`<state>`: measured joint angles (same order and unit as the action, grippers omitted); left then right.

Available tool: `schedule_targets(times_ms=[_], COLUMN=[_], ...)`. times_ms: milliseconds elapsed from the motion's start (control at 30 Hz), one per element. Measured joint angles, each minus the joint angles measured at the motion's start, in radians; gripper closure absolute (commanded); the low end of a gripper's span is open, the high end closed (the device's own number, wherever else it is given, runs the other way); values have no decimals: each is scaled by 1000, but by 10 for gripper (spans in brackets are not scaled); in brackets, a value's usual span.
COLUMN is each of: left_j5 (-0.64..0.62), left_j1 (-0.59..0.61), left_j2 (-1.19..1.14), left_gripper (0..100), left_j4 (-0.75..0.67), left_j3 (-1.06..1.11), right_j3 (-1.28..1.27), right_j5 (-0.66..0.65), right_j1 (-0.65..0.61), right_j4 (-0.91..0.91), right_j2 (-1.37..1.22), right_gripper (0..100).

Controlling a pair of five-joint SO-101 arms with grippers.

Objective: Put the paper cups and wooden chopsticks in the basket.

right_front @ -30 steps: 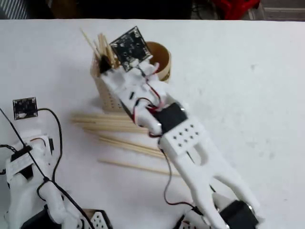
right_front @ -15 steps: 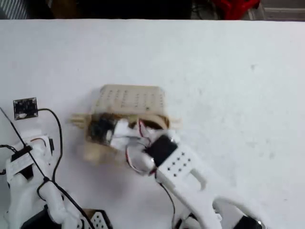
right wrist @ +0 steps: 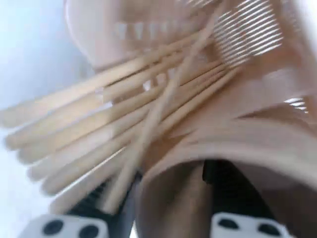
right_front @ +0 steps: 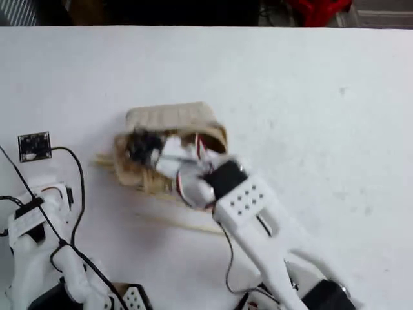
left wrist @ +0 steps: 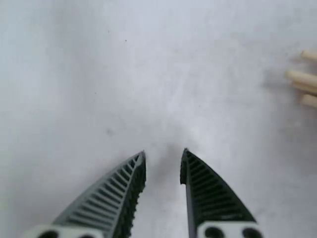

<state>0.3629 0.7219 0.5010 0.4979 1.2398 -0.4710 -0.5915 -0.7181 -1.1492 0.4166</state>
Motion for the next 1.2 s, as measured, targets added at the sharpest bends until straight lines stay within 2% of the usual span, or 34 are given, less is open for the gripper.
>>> schedule_targets(times_ms=[300,533,667,800,1200], left_j5=[0,0,0,0,0], left_j1=[0,0,0,0,0], left_j2=[0,0,0,0,0], left_gripper=[868,868,868,868,868], left_j4=[0,0,0,0,0], left_j3=[0,0,0,0,0], right_j3=[629,1297,1606,1703,1708], right_j5=[55,224,278,287,287], right_j1=[112,141,141,152,153], right_j4=[-175,-509,-568,-568,-568], right_j2=[-428,-832,-980,-985,-822], right_gripper=[825,825,825,825,826])
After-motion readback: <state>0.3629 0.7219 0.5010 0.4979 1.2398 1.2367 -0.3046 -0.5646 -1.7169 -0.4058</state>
